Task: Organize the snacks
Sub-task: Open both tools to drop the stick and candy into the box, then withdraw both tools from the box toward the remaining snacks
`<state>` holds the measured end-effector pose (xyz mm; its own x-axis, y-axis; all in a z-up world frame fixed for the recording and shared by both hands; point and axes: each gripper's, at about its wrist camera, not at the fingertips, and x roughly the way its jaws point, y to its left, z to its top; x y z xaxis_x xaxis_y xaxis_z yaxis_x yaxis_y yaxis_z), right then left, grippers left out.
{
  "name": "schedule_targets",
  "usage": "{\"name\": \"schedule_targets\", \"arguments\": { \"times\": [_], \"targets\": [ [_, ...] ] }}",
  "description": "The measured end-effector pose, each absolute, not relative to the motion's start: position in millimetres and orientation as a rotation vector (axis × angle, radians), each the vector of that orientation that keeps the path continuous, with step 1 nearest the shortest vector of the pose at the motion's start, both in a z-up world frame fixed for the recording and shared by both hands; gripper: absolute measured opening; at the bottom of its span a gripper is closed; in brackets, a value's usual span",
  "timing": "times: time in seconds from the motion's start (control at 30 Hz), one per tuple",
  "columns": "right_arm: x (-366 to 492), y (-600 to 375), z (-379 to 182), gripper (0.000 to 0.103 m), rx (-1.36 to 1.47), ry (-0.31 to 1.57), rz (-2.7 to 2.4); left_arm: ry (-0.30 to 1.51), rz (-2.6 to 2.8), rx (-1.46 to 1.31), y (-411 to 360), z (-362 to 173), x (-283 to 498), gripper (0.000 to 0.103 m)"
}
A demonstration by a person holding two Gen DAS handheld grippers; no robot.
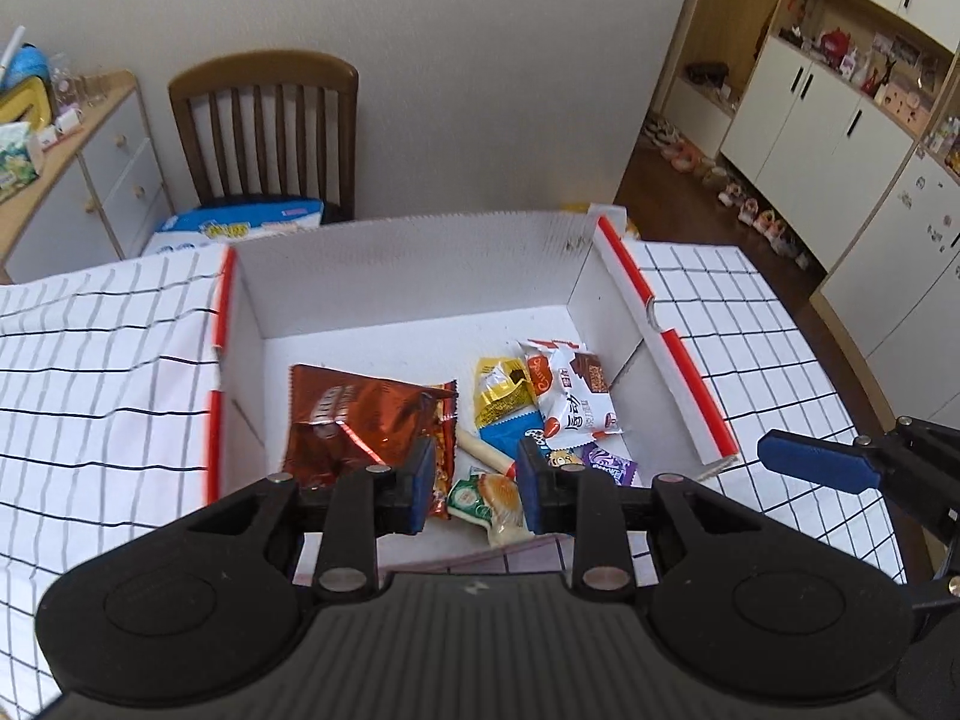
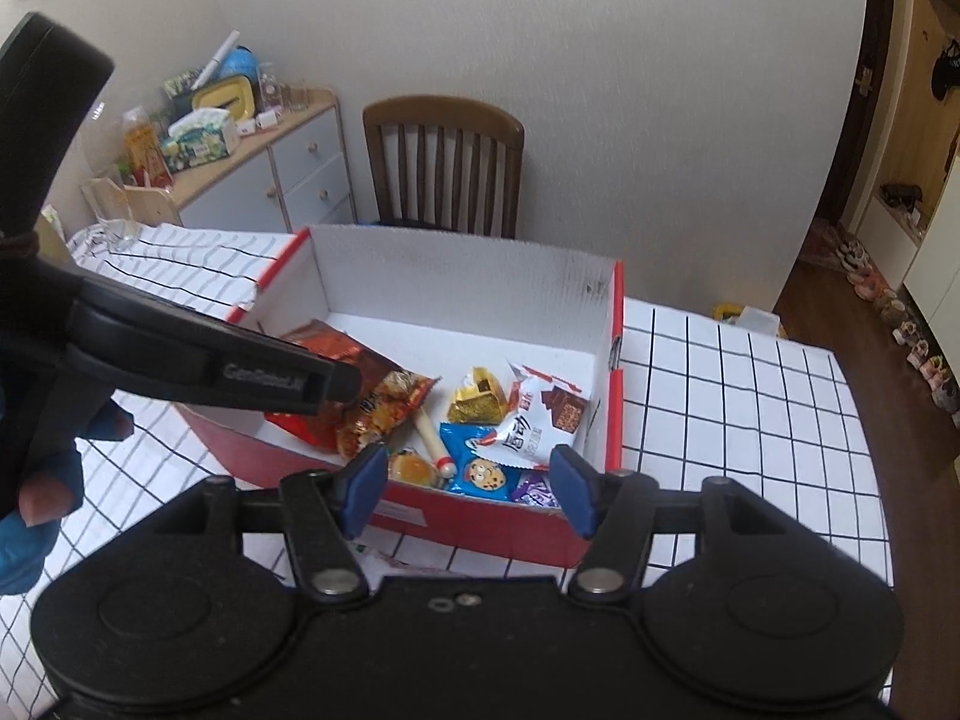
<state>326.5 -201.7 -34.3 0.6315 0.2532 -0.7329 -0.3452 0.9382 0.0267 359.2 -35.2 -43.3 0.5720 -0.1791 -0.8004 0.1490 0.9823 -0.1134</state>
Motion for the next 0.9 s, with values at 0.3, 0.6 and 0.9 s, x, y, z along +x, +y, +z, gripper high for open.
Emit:
{"name": "schedule_targets", "arguments": {
  "times": [0.3, 0.6, 0.9],
  "targets": [
    [296, -202, -9, 0.067, -0.092, 0.767, 0.387, 0.876, -0.173, -0.049, -21, -12, 314, 0.062],
    [267, -204, 11, 0.081, -0.071, 0.72, 0.442, 0.802, -0.151, -0.019, -13, 8, 269, 0.068],
    [250, -206, 17, 0.094, -0.04, 0.7, 0.48, 0.79, -0.134, -0.032, -2, 14, 236, 0.073]
  ]
}}
